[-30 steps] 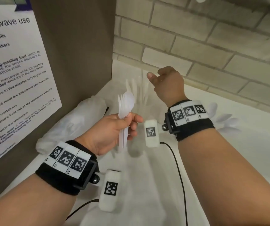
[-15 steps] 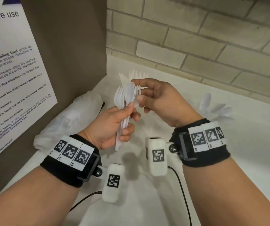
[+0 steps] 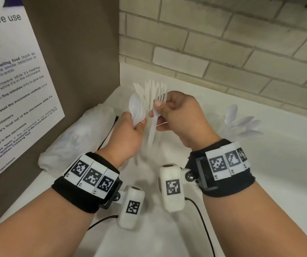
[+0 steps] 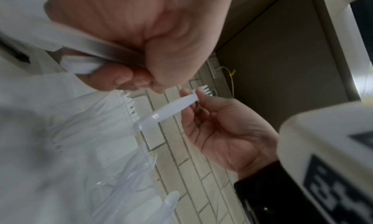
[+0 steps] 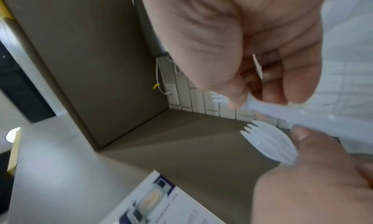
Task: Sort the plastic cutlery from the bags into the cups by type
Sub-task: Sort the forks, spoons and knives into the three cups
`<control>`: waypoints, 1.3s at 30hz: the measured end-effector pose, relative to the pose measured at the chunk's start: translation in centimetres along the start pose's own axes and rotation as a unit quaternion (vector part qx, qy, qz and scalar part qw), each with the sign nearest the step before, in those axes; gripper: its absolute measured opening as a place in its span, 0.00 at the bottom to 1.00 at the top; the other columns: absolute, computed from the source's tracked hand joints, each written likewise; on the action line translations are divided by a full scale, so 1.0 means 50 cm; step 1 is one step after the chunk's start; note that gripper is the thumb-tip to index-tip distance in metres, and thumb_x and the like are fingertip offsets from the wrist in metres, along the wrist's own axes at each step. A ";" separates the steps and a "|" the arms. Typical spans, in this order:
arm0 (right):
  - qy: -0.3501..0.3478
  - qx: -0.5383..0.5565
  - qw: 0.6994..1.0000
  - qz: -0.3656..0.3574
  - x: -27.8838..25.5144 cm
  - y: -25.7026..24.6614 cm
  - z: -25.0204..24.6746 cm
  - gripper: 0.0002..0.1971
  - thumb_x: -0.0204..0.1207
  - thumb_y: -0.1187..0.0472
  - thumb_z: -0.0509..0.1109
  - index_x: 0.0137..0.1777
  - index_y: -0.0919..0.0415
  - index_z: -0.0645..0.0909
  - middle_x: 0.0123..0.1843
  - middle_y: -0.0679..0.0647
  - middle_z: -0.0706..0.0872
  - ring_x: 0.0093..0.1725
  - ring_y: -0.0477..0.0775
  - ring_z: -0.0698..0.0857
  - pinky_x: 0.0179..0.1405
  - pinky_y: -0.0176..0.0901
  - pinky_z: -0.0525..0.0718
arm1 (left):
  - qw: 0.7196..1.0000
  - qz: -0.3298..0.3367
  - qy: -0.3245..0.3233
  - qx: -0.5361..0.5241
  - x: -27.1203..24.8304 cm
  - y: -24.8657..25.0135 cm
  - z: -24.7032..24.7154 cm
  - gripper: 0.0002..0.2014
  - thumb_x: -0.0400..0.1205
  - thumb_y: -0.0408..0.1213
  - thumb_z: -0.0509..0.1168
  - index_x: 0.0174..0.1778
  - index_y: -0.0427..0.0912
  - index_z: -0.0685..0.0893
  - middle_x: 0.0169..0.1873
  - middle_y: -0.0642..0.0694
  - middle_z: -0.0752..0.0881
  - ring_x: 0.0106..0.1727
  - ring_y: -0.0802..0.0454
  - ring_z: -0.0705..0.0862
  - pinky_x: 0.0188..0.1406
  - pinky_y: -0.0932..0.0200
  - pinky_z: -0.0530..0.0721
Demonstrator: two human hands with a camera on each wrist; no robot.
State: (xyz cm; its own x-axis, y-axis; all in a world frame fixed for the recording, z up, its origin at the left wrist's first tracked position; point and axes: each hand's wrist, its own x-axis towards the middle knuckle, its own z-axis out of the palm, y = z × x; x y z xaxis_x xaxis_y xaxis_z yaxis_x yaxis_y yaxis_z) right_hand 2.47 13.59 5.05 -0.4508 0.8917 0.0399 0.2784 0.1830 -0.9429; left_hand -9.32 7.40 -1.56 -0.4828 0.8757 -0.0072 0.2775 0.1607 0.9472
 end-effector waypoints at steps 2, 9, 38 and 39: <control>0.049 -0.088 0.995 -0.029 0.009 0.013 0.007 0.08 0.80 0.61 0.68 0.46 0.67 0.84 0.38 0.61 0.90 0.32 0.54 0.88 0.35 0.52 0.90 | 0.999 0.012 0.012 0.037 0.000 0.002 0.004 0.11 0.87 0.43 0.58 0.57 0.40 0.68 0.44 0.45 0.79 0.38 0.52 0.78 0.31 0.61 0.73; -0.011 -0.117 0.993 0.034 0.000 0.012 0.019 0.14 0.85 0.61 0.60 0.39 0.67 0.78 0.33 0.59 0.82 0.27 0.51 0.86 0.23 0.39 0.85 | 0.995 0.005 -0.015 0.095 -0.001 0.014 0.012 0.13 0.86 0.34 0.56 0.63 0.35 0.63 0.37 0.50 0.74 0.35 0.56 0.76 0.30 0.59 0.71; 0.218 -0.265 0.939 -0.012 0.118 0.128 -0.196 0.20 0.83 0.58 0.62 0.73 0.61 0.73 0.61 0.59 0.87 0.62 0.60 0.83 0.59 0.40 0.75 | 0.991 0.011 -0.126 0.045 -0.010 0.015 0.036 0.11 0.87 0.34 0.53 0.61 0.49 0.76 0.52 0.48 0.83 0.51 0.58 0.86 0.58 0.45 0.86; 0.216 -0.245 0.945 0.010 0.122 0.138 -0.196 0.22 0.82 0.56 0.65 0.74 0.60 0.72 0.61 0.57 0.87 0.62 0.58 0.84 0.64 0.42 0.77 | 0.990 0.009 -0.131 0.043 -0.010 0.015 0.038 0.11 0.87 0.34 0.53 0.61 0.50 0.77 0.51 0.48 0.84 0.51 0.57 0.87 0.57 0.45 0.86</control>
State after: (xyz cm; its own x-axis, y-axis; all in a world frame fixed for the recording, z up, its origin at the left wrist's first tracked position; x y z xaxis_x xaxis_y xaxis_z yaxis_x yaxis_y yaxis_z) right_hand 9.98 24.34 2.03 -0.0831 0.9633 0.2553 0.6899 0.2405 -0.6828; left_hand -7.31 7.95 -1.46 -0.2481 0.9651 -0.0841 0.3584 0.1721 0.9176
